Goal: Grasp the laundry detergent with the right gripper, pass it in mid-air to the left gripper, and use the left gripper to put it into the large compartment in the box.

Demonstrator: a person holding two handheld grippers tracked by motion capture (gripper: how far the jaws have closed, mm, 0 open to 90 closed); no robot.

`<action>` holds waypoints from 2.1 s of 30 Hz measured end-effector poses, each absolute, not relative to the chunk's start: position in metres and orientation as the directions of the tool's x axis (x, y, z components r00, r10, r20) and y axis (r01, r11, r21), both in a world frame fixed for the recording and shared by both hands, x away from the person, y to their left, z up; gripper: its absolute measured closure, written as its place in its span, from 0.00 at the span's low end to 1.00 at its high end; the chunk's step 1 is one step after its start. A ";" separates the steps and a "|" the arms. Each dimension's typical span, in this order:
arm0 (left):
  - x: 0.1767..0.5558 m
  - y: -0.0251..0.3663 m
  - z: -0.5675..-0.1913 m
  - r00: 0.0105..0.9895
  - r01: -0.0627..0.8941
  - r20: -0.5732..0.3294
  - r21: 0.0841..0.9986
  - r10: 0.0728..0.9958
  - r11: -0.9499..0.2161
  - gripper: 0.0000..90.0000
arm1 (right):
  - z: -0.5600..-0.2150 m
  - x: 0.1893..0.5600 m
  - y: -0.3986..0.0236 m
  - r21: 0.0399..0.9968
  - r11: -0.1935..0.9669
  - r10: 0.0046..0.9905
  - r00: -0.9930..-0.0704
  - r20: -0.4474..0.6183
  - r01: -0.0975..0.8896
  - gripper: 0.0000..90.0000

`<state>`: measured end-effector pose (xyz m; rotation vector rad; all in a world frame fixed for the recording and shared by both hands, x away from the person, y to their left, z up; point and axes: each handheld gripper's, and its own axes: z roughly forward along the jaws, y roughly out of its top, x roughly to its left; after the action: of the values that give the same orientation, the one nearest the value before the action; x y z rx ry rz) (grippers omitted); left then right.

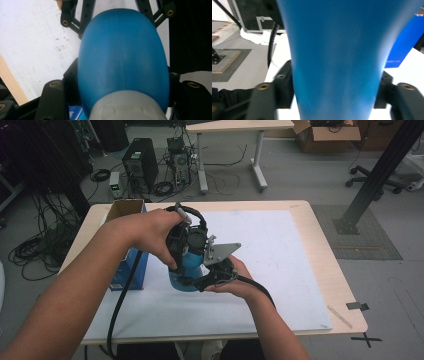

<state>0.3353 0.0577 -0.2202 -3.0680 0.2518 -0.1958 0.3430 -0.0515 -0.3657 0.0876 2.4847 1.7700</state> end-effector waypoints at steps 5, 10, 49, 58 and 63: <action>0.335 0.056 -0.221 0.977 -0.162 0.125 -0.078 -0.171 -0.984 0.43 | -0.366 0.344 -0.054 0.950 0.311 0.121 -0.992 -0.017 0.022 0.28; 0.335 0.056 -0.220 0.979 -0.160 0.115 -0.075 -0.168 -0.984 0.43 | -0.366 0.343 -0.057 0.952 0.306 0.122 -0.993 -0.007 0.031 0.23; 0.338 0.059 -0.214 0.989 -0.097 0.110 -0.058 -0.103 -0.994 0.42 | -0.362 0.340 -0.107 0.962 0.265 0.174 -0.985 0.020 0.066 0.00; 0.337 0.059 -0.213 0.991 0.015 0.135 -0.028 0.011 -0.999 0.42 | -0.352 0.343 -0.145 0.953 0.291 0.251 -0.968 0.011 0.086 0.00; 0.337 0.055 -0.209 0.974 0.153 0.167 0.023 0.155 -0.988 0.42 | -0.347 0.346 -0.164 0.941 0.323 0.282 -0.959 0.009 0.104 0.00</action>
<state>0.3369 0.0550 -0.2086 -3.1309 -0.2446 -0.2658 0.3462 -0.1641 -0.3470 0.3570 2.4241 1.7054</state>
